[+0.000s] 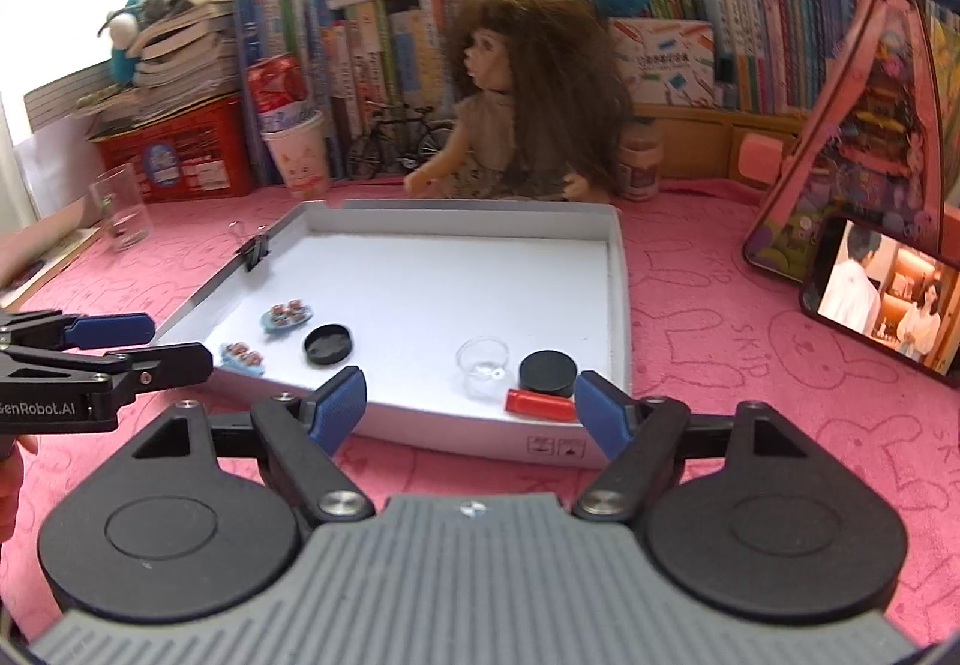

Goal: Organize rigid objects
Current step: 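Carry the figurine into the tray and open the left tool while the right releases the cap there, then withdraw both tools from the tray toward the walnuts on the table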

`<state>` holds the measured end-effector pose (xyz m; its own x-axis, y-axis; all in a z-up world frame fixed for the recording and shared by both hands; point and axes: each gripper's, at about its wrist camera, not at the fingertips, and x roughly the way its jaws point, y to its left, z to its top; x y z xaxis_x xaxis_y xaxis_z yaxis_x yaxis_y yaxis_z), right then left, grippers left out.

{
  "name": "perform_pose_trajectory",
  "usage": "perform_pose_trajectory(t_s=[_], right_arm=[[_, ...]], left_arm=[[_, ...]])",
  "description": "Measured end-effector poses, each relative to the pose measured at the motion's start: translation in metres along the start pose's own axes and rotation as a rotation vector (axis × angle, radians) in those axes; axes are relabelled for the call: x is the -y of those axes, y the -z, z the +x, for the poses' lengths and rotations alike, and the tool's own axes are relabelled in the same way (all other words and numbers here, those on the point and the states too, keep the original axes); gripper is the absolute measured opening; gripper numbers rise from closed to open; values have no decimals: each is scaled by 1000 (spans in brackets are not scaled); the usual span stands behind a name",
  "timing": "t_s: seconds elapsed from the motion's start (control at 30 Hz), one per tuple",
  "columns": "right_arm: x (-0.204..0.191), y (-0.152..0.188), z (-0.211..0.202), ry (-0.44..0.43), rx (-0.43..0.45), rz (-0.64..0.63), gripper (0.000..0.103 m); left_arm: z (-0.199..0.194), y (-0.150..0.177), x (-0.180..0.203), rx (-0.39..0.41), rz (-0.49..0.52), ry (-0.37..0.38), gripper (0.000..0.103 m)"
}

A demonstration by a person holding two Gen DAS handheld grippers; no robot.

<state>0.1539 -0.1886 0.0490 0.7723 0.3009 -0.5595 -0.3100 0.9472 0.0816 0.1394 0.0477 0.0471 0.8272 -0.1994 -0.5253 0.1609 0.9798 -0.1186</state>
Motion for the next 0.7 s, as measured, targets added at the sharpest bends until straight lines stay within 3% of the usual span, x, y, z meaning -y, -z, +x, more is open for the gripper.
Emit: perform_pose_trajectory(t_s=[0.43, 0.7], right_arm=[[-26, 47, -35, -109, 53, -161, 89], [-34, 71, -42, -127, 90, -180, 92]], left_arm=[[-43, 46, 18, 19, 41, 48, 79], [-56, 73, 26, 35, 84, 64, 82]])
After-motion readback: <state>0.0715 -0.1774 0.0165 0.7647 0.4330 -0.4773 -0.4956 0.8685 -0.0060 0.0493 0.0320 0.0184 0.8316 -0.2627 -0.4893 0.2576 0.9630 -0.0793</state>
